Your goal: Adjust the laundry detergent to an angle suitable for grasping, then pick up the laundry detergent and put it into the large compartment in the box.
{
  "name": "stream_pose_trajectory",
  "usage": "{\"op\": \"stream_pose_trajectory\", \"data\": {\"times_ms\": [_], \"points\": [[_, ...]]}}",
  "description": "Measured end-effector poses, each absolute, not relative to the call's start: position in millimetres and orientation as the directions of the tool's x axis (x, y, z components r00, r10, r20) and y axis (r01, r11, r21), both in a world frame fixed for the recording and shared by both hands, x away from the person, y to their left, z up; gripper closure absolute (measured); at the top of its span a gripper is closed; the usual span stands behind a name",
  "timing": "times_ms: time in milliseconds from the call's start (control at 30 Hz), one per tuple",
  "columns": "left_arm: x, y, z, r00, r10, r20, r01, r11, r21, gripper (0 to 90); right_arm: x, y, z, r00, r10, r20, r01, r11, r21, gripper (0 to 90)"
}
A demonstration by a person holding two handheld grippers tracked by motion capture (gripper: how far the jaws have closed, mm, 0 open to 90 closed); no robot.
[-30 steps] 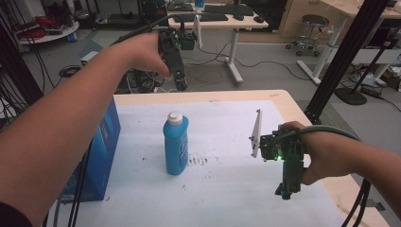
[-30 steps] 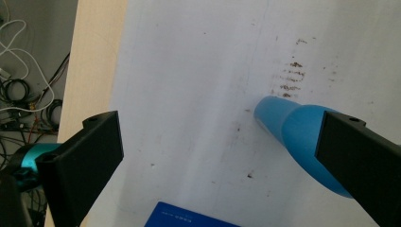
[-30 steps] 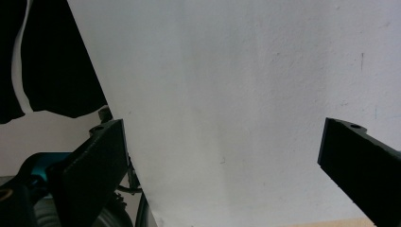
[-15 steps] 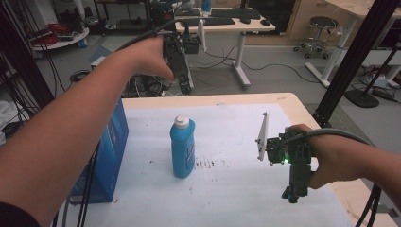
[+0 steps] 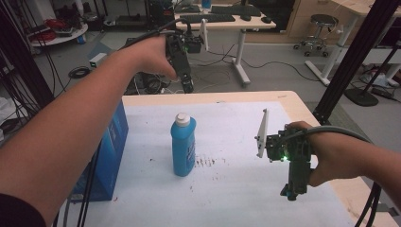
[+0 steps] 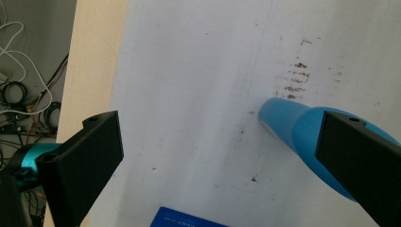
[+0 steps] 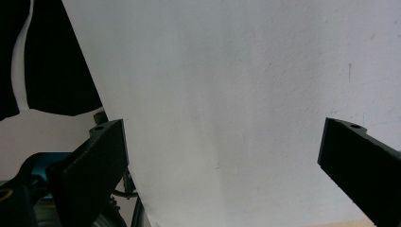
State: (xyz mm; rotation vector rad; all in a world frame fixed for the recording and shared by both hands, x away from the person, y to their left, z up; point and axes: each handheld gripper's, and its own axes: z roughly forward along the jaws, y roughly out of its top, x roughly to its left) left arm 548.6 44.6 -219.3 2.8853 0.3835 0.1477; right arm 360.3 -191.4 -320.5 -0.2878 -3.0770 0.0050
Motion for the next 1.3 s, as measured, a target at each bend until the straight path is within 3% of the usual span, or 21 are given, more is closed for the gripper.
{"op": "stream_pose_trajectory", "data": {"times_ms": [400, 533, 833, 1200, 1300], "points": [[552, 44, -220, 0.959, 0.277, 0.061, 0.254, -0.935, 0.246, 1.8, 361, -196, -324, -0.98, 0.191, 0.05, 0.191, 0.982, -0.003, 1.4], [545, 41, -220, 0.96, 0.269, 0.074, 0.248, -0.945, 0.216, 1.8, 360, -196, -325, -0.983, 0.178, 0.051, 0.178, 0.984, -0.007, 1.4], [532, 39, -207, 0.957, 0.277, 0.088, 0.248, -0.937, 0.246, 1.8, 359, -193, -324, -0.986, 0.159, 0.041, 0.159, 0.987, 0.005, 1.4], [510, 43, -187, 0.929, 0.363, 0.069, 0.336, -0.908, 0.251, 1.8, 357, -191, -322, -0.99, 0.136, 0.031, 0.137, 0.99, 0.014, 1.4], [501, 45, -179, 0.894, 0.448, 0.029, 0.427, -0.869, 0.248, 1.8, 356, -190, -322, -0.99, 0.137, 0.033, 0.137, 0.99, 0.016, 1.4]]}}
